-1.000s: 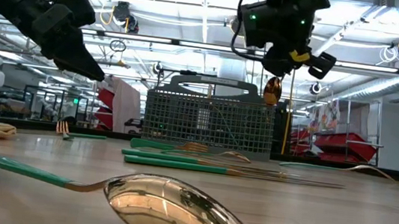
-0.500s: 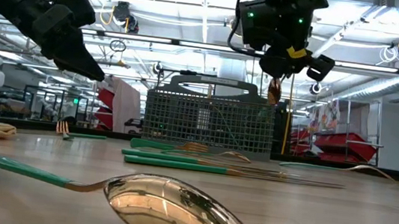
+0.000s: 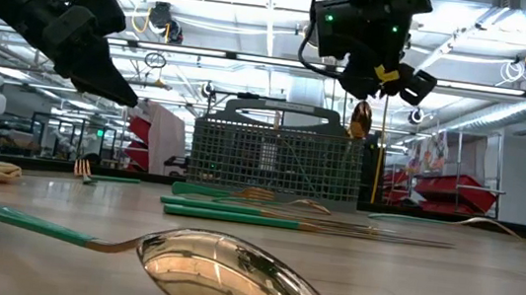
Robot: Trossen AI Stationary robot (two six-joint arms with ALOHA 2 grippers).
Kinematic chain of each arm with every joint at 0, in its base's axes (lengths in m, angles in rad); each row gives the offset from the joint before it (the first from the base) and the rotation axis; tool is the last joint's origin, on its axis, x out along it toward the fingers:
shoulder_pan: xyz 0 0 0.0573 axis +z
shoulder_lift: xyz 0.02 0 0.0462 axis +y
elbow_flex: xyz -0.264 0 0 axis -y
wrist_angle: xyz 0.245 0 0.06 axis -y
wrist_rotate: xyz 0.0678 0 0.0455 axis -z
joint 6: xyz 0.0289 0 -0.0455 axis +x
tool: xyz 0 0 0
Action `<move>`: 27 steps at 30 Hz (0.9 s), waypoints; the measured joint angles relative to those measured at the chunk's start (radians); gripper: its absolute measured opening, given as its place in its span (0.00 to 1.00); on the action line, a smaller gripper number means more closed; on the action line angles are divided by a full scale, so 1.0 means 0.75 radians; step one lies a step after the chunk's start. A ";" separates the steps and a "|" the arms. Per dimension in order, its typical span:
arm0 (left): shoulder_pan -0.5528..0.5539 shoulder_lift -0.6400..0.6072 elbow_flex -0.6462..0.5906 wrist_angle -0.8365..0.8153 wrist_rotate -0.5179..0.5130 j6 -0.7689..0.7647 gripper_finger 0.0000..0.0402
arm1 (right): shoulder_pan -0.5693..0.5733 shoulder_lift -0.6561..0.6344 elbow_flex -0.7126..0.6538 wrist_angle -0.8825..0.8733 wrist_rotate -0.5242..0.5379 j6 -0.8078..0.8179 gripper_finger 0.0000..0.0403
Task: Sort silverware
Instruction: Put the green knife into the dishwasher utensil holder
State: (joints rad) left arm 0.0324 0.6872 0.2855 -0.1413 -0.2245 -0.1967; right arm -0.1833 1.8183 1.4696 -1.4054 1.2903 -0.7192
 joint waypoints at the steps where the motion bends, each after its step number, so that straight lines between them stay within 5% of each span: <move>1: 0.000 0.000 0.000 0.000 0.000 0.000 0.33 | 0.000 0.000 0.000 0.000 0.049 0.001 0.39; 8: 0.000 0.000 0.000 0.001 0.000 -0.006 0.33 | 0.013 0.000 0.204 -0.001 0.192 0.205 0.41; 12: 0.000 0.000 0.000 0.001 0.000 -0.008 0.33 | 0.068 -0.001 0.417 0.004 0.143 0.380 0.41; 16: 0.000 0.000 0.000 0.001 0.000 -0.008 0.33 | 0.136 -0.001 0.649 0.042 -0.226 0.606 0.41; 20: 0.000 0.000 0.000 0.000 0.008 -0.010 0.33 | 0.166 -0.005 0.810 0.165 -1.017 0.904 0.41; 22: 0.000 0.000 0.000 -0.005 0.014 -0.010 0.33 | 0.186 -0.005 0.812 0.200 -1.306 1.001 0.41; 27: 0.000 0.000 0.000 -0.010 0.015 -0.010 0.33 | 0.290 0.035 0.649 0.149 -1.416 1.050 0.41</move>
State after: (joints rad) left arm 0.0324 0.6870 0.2855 -0.1488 -0.2134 -0.2039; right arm 0.0342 1.8447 1.9563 -1.2934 0.2279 0.0681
